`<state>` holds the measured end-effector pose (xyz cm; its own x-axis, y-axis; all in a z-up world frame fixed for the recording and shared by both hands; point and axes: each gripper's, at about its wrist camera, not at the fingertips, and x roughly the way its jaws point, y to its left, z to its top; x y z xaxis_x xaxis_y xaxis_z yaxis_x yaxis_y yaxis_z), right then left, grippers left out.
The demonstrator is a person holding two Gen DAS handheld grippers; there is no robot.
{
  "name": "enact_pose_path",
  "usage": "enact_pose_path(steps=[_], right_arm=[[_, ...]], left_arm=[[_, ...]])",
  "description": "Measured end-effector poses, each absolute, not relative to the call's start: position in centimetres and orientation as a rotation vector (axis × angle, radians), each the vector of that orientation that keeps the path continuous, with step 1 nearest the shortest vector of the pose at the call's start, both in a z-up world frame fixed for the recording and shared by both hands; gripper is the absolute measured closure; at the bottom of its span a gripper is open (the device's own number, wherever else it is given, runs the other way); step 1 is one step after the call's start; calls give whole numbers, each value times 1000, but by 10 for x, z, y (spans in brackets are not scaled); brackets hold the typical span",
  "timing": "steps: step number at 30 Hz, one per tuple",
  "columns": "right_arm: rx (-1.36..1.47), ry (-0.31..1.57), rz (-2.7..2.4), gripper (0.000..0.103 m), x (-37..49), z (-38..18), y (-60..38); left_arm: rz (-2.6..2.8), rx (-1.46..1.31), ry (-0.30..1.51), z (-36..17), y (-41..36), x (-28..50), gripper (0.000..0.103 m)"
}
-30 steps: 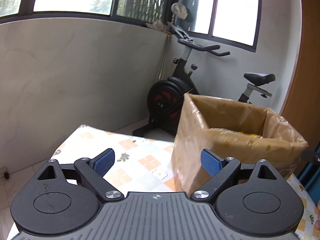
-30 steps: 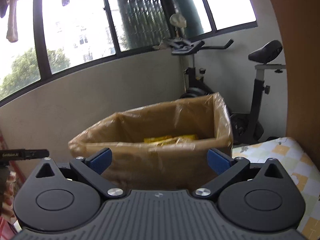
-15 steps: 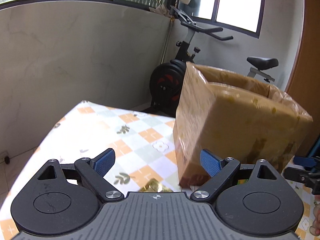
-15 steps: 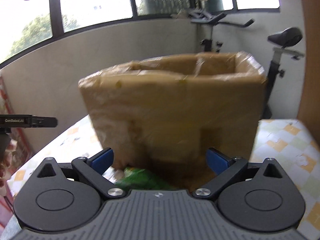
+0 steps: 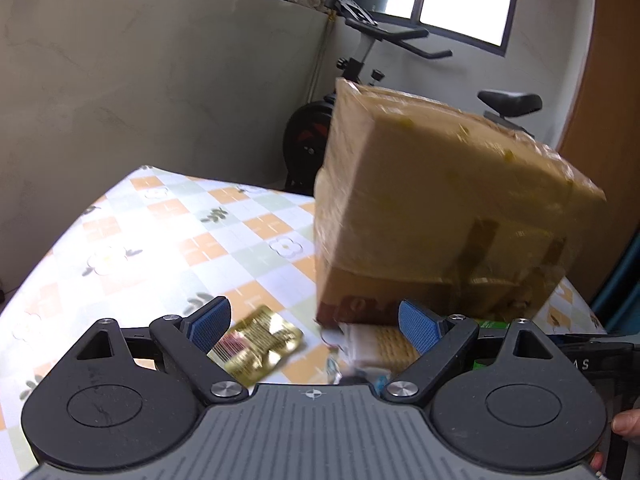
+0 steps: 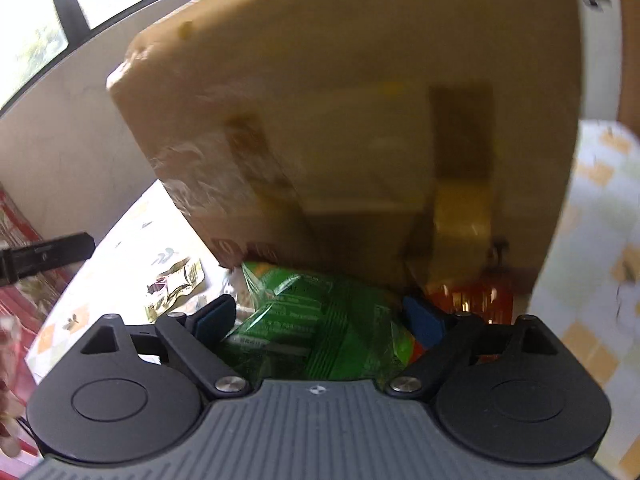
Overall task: Organize snacks
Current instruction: 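Move both open tools back down to the snack pile, then grasp the blue-and-orange bread bun with the left tool while the right tool grasps the green chip bag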
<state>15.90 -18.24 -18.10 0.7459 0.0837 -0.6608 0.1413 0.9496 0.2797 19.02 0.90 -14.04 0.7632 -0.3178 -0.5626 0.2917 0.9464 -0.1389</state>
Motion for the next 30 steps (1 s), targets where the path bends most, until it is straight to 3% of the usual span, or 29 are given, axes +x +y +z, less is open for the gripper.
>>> enact_pose_path(steps=[5, 10, 20, 30], right_arm=[[395, 746, -23, 17, 144, -192, -194], [387, 703, -12, 29, 132, -190, -196], [234, 602, -83, 32, 102, -175, -194], [309, 595, -113, 33, 93, -186, -208]], left_arm=[[-365, -36, 654, -153, -4, 181, 12], [-415, -22, 690, -166, -22, 171, 12], [-555, 88, 770, -193, -69, 149, 11], [-560, 222, 829, -215, -97, 147, 11]])
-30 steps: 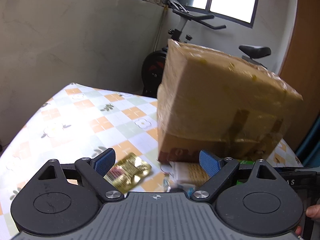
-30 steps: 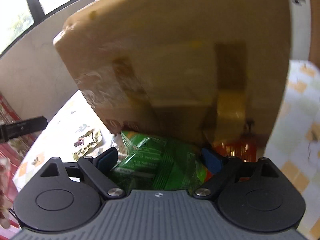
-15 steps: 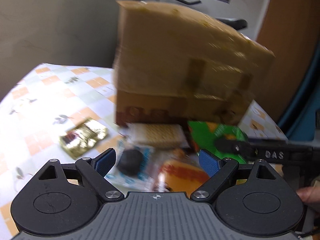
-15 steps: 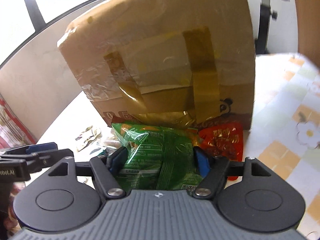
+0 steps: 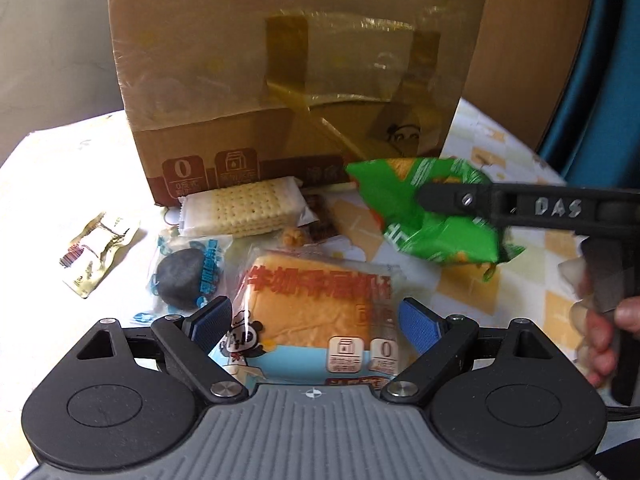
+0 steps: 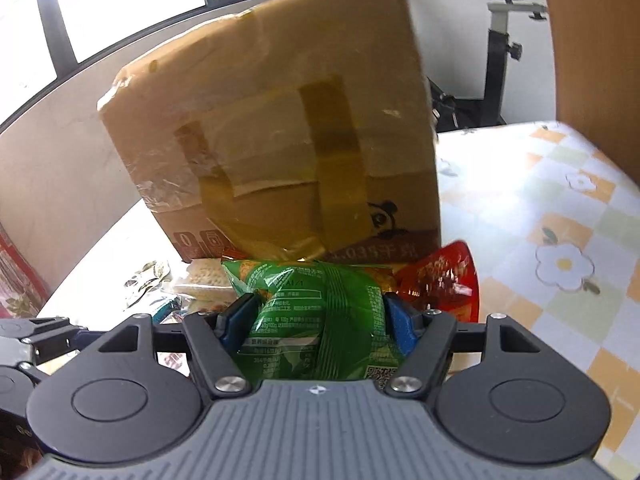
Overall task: Organize snacks
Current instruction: 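Grasp the blue-and-orange bread bun with the left tool while the right tool grasps the green chip bag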
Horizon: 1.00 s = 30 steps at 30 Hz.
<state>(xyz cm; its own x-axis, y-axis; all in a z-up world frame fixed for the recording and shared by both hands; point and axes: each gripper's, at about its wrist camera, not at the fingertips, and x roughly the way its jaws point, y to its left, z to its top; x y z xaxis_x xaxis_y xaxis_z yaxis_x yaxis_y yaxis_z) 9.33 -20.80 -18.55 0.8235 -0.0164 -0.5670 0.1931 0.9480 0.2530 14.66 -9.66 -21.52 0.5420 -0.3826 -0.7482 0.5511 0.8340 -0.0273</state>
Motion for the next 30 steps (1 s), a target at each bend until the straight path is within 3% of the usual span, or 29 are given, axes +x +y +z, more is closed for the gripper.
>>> enact_pose_path(steps=[4, 10, 30], right_arm=[[301, 594, -110, 32, 90, -183, -209], [304, 592, -114, 32, 91, -185, -207], [309, 603, -16, 33, 80, -161, -194]], left_arm=[[-547, 196, 848, -220, -94, 153, 9], [-554, 144, 836, -217, -82, 154, 25], [-513, -13, 692, -174, -39, 145, 26]])
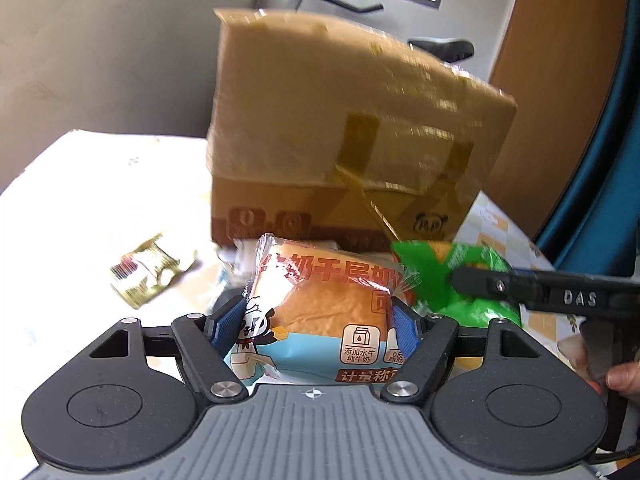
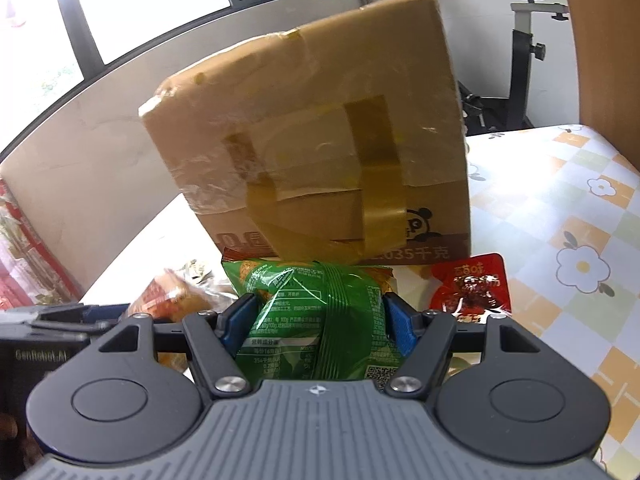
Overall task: Organize snacks
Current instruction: 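Grasp the blue-and-orange bread bun with the left tool while the right tool grasps the green chip bag, then carry both snacks over the cardboard box and open both tools to drop them in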
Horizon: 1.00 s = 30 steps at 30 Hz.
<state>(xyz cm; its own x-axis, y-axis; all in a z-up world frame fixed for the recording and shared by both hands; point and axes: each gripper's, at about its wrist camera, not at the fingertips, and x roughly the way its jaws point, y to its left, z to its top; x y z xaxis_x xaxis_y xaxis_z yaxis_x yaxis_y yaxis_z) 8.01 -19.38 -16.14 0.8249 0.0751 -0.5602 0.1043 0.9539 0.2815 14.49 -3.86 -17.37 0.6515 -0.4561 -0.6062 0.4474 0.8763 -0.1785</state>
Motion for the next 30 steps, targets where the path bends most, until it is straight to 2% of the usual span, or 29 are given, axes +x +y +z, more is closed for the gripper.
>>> enact_pose_path(steps=[18, 30], right_arm=[[306, 554, 137, 33, 62, -107, -163], [212, 269, 158, 33, 76, -18, -173]], left_arm=[[-474, -103, 557, -119, -6, 145, 26], [-489, -103, 316, -41, 0, 159, 26]])
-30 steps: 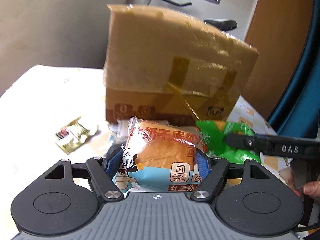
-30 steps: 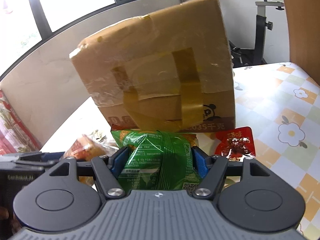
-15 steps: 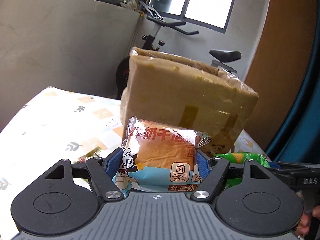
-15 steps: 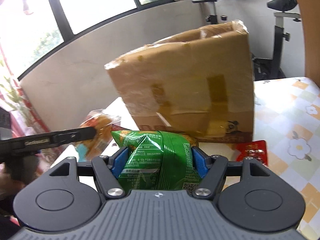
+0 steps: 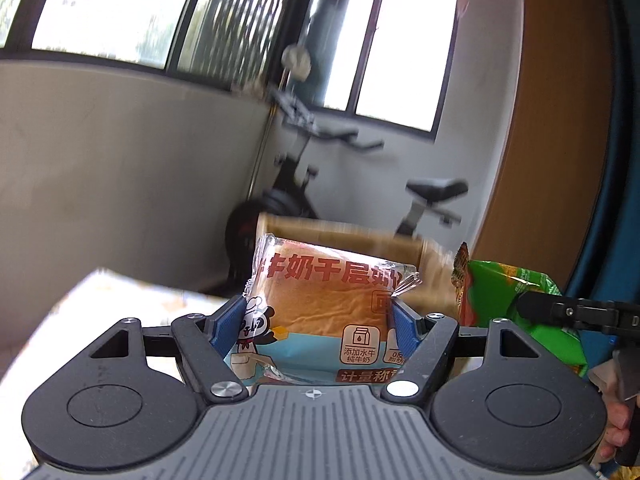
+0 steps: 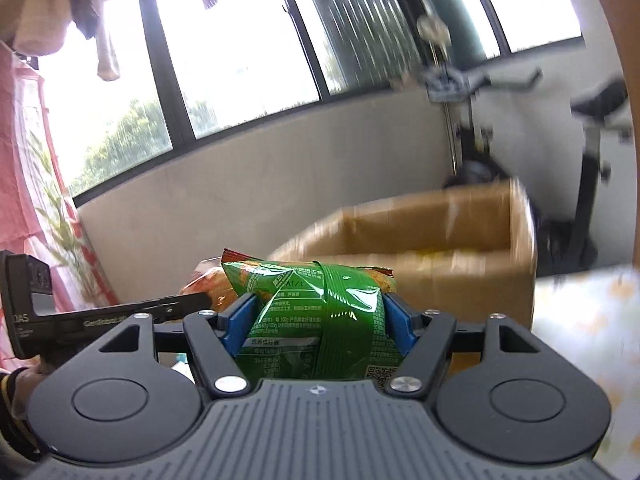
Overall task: Organize snacks
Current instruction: 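Carry both snacks over the cardboard box and open both tools to drop them in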
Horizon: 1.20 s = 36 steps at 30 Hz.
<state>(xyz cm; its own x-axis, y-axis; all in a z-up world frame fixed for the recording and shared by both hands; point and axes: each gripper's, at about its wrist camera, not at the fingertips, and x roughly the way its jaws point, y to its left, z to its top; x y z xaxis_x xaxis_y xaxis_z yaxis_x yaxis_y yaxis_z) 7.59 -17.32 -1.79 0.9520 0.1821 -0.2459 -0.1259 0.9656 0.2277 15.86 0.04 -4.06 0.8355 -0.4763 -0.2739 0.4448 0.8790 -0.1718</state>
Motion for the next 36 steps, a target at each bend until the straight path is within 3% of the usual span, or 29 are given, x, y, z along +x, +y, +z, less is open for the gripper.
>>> enact_pose_path(steps=[8, 20, 28, 36], right_arm=[[86, 170, 68, 33, 122, 7, -187], [165, 248, -55, 33, 208, -13, -245], [181, 276, -62, 33, 218, -20, -254], [148, 317, -26, 33, 235, -26, -234]], left_arm=[[-512, -79, 279, -15, -36, 209, 26], [-500, 13, 374, -23, -84, 280, 26], [-484, 25, 407, -33, -81, 298, 19], [-420, 1, 410, -32, -61, 292, 19]])
